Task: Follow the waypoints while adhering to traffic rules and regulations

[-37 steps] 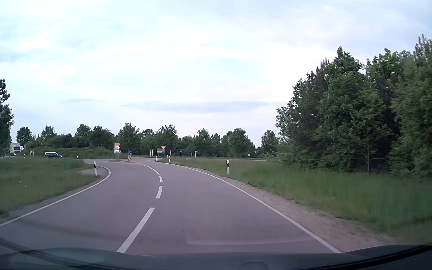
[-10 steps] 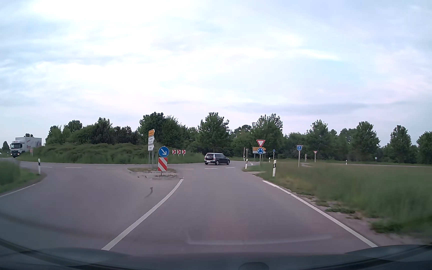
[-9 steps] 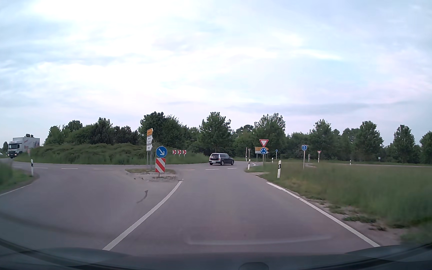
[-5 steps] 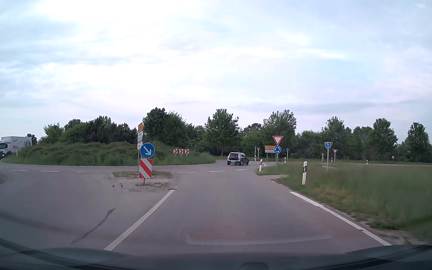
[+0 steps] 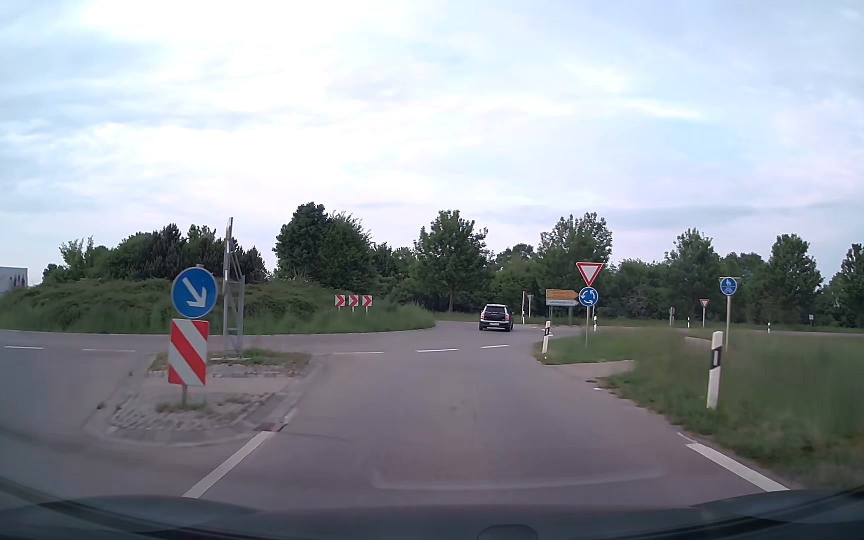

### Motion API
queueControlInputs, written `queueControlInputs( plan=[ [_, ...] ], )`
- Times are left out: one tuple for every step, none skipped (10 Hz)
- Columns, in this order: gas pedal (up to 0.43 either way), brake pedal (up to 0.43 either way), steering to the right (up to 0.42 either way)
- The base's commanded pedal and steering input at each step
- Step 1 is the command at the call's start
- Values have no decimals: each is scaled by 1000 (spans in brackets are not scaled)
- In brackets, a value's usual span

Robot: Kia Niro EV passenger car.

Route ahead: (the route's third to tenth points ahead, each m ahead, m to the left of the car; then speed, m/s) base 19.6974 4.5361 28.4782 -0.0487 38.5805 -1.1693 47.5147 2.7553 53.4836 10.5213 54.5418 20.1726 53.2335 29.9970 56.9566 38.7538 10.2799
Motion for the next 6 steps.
queueControlInputs(
  plan=[
    [67, 0, -2],
    [87, 0, 1],
    [87, 0, 3],
    [87, 0, 4],
    [87, 0, 10],
    [87, 0, 17]
  ],
)
